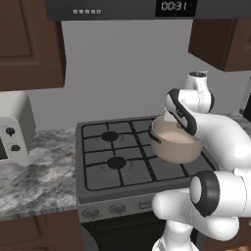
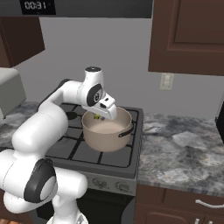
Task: Turn on the burner for the pot on the stove. Wait thirty seconds for the pot to heat up. Then add the broccoli to the pot.
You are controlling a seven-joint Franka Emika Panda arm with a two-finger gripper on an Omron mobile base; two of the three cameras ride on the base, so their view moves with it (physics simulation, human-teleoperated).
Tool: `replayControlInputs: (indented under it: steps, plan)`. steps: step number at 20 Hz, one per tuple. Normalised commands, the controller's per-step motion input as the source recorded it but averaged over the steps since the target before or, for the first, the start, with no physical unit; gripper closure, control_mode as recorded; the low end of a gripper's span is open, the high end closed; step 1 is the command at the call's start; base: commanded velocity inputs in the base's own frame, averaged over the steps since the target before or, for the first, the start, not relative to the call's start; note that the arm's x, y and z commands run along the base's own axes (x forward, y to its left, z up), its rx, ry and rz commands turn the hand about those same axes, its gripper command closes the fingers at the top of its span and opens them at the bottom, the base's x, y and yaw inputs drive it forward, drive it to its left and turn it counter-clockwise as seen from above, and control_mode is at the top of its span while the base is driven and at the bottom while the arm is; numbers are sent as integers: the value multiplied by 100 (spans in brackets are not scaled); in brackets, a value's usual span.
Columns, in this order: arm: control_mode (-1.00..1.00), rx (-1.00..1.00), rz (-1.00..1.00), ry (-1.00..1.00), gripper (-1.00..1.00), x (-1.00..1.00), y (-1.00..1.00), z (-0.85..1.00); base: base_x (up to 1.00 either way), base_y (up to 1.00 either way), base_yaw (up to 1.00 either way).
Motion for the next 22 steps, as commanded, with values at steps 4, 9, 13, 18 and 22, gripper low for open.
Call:
replayControlInputs:
  steps: [4,9,13,18,22]
  plan:
    - [-100,0,0,0,100,0,0,0,0,0,0]
    - [-100,0,0,0,100,0,0,0,0,0,0]
    - [-100,0,0,0,100,0,0,0,0,0,0]
    - [-100,0,0,0,100,0,0,0,0,0,0]
    - [-100,0,0,0,100,0,0,0,0,0,0]
